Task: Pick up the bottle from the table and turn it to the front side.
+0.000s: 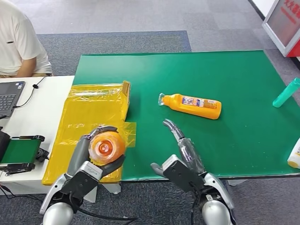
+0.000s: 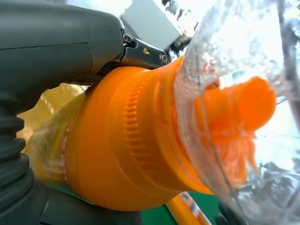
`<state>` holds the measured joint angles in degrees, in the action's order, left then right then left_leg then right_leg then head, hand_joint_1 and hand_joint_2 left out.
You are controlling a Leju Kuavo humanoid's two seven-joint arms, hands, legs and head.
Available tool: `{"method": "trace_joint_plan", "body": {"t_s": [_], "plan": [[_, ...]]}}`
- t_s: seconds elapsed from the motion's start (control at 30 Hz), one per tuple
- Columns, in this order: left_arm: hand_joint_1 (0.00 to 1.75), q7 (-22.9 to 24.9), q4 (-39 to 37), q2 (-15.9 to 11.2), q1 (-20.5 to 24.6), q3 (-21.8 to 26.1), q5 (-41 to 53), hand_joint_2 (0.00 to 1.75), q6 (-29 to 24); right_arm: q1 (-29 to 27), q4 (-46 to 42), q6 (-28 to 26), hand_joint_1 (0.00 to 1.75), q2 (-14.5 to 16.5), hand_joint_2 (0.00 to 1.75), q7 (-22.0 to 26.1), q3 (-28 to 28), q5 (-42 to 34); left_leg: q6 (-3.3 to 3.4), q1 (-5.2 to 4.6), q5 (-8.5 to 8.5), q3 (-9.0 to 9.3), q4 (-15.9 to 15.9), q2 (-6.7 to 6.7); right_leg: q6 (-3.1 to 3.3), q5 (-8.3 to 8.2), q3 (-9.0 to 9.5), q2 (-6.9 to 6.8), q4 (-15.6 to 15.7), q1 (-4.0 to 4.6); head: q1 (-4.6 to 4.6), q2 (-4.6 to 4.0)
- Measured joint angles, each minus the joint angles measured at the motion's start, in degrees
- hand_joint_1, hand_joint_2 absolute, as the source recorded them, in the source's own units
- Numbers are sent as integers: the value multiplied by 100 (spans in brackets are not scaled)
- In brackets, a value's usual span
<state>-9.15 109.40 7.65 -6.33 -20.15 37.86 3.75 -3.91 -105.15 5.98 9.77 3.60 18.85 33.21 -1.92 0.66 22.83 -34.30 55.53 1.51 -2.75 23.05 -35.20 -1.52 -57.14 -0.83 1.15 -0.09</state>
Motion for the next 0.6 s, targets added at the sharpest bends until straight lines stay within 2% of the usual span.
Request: {"method": "trace_joint_plan", "body": {"t_s": [0.27,0.6], "plan": [[175,3,10,133,27,144,682,175,-132,-132,-159,22,0,64,175,-13,-207,24,0,0,0,0,0,0,0,0,0,0,0,0,-1,0],[175,121,4,172,59,627,2953,175,-450,-413,-765,46,0,209,175,44,-765,324,4,-1,3,0,0,0,0,0,-1,0,1,-1,0,-1]]}}
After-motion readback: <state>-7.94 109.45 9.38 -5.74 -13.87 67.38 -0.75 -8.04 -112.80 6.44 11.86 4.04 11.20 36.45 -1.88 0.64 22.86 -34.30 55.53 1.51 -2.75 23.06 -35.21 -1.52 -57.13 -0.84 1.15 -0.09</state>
